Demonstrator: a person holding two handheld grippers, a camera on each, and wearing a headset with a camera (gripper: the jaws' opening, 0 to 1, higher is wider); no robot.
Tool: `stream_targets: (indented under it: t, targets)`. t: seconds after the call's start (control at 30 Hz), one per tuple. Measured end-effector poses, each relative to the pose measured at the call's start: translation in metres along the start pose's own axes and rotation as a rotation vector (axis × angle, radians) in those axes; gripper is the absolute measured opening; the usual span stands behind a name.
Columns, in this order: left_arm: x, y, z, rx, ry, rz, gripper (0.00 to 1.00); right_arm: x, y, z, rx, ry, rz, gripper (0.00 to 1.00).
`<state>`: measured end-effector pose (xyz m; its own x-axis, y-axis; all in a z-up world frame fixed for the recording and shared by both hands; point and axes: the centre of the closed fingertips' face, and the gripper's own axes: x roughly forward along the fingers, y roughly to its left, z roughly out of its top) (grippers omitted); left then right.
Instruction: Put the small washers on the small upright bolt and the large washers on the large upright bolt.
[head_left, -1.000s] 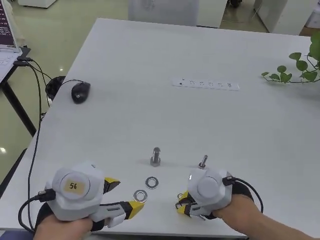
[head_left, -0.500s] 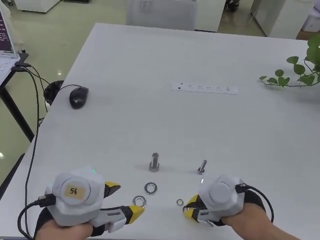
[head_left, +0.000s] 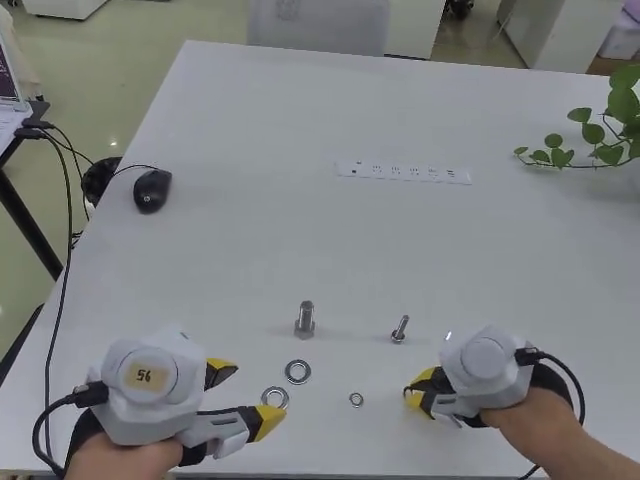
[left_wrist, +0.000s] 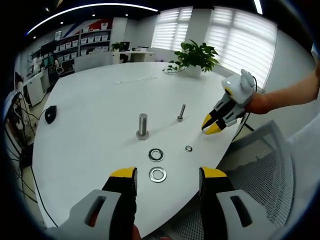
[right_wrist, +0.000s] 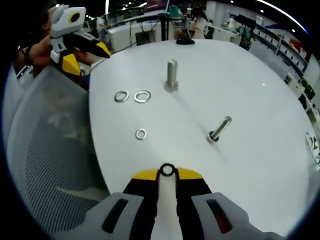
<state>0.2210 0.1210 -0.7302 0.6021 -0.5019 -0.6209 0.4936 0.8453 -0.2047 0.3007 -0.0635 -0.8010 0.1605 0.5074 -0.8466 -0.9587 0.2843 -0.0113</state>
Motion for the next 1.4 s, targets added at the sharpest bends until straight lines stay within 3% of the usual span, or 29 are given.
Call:
stream_targets:
  t: [0.23, 0.53, 0.9, 1.4]
  targets:
    - [-0.001, 0.001, -0.001, -0.004, -0.001, 0.004, 0.49, -0.016, -0.033, 0.011, -0.012, 0.002, -0.039, 0.13]
    - [-0.002, 0.003, 0.002, -0.011, -0.014, 0.014, 0.50, -0.030, -0.065, 0.044, -0.068, -0.011, -0.065, 0.13]
    - [-0.002, 0.004, 0.006, -0.013, -0.023, 0.018, 0.50, -0.021, -0.073, 0.065, -0.162, 0.029, -0.041, 0.13]
    - [-0.005, 0.006, -0.001, -0.025, -0.017, 0.022, 0.50, -0.011, -0.072, 0.064, -0.208, 0.095, -0.013, 0.13]
